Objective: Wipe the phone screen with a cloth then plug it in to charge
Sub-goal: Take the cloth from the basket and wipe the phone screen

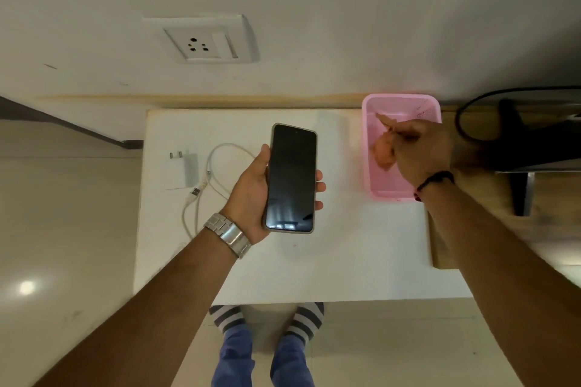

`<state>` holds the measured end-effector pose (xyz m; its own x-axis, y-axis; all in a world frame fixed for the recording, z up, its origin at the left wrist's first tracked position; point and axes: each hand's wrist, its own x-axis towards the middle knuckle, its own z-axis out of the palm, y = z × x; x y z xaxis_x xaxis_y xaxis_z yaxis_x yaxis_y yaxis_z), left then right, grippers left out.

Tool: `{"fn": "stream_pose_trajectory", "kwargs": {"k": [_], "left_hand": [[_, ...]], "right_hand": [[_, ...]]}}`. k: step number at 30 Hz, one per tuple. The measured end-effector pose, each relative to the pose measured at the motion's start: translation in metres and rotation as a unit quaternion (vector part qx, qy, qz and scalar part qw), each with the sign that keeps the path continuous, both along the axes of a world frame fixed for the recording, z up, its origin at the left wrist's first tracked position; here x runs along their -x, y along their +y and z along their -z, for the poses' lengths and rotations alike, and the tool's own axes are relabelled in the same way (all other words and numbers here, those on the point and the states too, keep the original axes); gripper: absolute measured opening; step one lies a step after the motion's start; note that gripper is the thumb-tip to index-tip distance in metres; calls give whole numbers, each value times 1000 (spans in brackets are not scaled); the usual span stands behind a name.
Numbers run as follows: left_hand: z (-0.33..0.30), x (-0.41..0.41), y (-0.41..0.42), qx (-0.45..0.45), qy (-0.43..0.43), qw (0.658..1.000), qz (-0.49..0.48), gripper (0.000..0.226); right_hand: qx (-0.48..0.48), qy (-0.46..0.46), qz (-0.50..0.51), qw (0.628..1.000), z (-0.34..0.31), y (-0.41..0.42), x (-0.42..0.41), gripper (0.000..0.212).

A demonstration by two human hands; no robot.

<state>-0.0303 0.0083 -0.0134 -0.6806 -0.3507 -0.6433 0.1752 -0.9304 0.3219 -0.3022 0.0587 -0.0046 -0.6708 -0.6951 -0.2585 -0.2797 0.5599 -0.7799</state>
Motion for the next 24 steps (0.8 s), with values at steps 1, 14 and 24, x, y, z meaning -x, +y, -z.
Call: {"fn": "stream_pose_trajectory", "kwargs": {"k": [1, 14, 24], "left_hand": [[-3, 2, 0, -5, 0, 1000, -3, 79], [-40, 5, 2, 26, -51, 998, -34, 59], [-55, -5, 19, 0, -1, 1000, -24, 53]], "right_hand": [[47, -30, -28, 998, -17, 1, -9, 24], [-52, 129, -351, 926, -114, 14, -134, 33], [-30, 234, -332, 914, -134, -10, -124, 20]]}}
